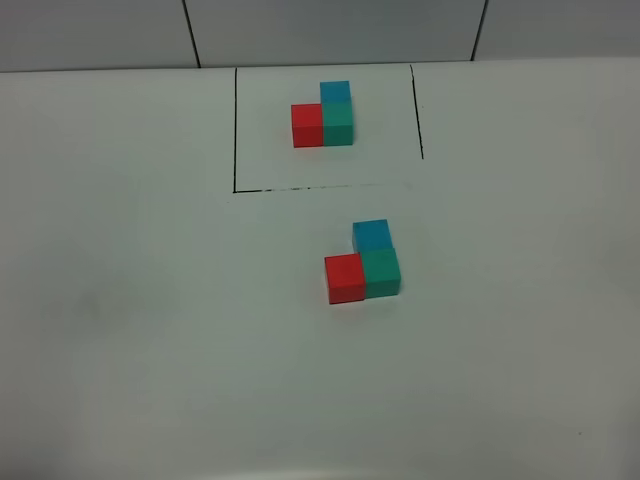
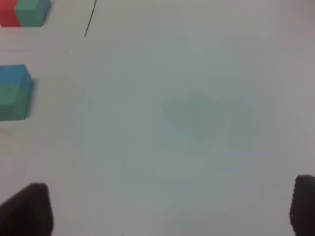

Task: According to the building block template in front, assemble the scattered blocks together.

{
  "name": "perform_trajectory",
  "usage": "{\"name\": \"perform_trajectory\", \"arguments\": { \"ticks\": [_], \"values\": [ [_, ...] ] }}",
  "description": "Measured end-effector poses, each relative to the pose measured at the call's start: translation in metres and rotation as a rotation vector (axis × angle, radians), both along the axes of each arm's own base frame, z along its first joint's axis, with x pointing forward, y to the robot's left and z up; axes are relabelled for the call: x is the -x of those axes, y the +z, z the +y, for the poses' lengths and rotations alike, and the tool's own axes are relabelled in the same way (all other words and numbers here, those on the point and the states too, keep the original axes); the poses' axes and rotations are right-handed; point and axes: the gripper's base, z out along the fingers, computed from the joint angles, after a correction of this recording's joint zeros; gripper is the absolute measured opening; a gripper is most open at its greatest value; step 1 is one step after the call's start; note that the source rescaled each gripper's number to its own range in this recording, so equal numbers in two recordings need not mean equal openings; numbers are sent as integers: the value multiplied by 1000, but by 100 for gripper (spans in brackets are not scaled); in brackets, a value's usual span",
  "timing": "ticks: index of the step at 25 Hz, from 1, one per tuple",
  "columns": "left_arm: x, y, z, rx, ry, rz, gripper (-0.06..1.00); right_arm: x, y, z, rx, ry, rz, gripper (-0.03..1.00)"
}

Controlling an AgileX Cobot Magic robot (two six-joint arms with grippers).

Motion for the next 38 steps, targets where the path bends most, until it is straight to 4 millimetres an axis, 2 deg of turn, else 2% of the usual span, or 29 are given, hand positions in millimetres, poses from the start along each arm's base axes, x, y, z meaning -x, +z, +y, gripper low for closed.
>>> {"name": "perform_trajectory", "arguments": {
  "ticks": [6, 18, 38],
  "values": [
    [0, 0, 0, 0, 0, 0, 90, 0, 0, 0, 0, 0, -1, 83],
    [0, 0, 0, 0, 0, 0, 90, 1, 0, 1, 0, -85, -1, 81],
    [0, 0, 0, 0, 0, 0, 90, 1, 0, 1, 0, -89, -1, 77]
  ]
}}
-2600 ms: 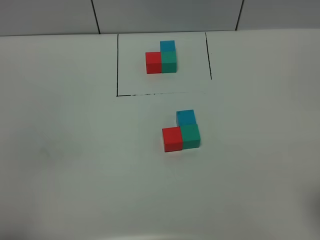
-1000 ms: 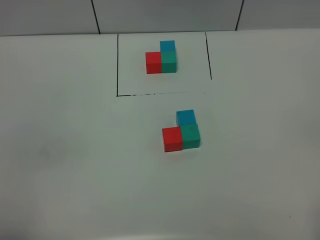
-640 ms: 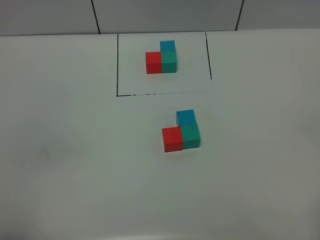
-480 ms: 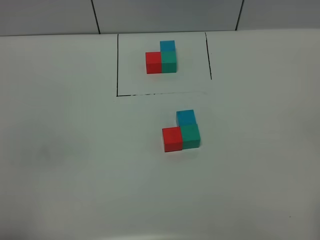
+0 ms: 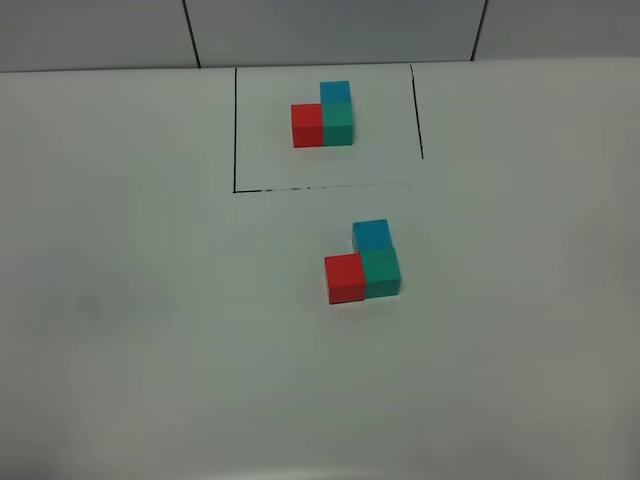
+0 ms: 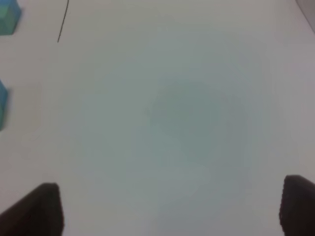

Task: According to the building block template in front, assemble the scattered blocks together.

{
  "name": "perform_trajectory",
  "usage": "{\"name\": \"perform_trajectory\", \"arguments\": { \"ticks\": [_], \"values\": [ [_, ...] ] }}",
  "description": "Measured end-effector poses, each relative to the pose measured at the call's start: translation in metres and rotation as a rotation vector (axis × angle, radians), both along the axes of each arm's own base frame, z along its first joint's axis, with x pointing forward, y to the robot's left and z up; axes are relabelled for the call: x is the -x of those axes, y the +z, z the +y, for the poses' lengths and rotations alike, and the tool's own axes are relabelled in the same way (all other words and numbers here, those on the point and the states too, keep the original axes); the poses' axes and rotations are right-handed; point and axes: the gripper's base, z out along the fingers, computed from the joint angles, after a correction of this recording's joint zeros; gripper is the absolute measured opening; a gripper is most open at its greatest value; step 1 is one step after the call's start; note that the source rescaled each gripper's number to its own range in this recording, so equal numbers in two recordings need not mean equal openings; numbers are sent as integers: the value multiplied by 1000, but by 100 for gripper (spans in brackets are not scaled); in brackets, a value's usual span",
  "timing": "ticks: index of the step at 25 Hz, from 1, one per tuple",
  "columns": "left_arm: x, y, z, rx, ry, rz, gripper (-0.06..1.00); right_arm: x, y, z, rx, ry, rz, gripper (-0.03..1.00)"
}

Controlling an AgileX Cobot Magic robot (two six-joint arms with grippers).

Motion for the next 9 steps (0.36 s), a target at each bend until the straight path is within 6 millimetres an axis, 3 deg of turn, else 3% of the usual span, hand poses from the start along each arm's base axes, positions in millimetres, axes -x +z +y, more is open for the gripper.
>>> {"name": "perform_trajectory", "arguments": {
  "ticks": [9],
  "values": [
    [0, 0, 0, 0, 0, 0, 90, 0, 0, 0, -3, -1, 0, 77]
  ]
}}
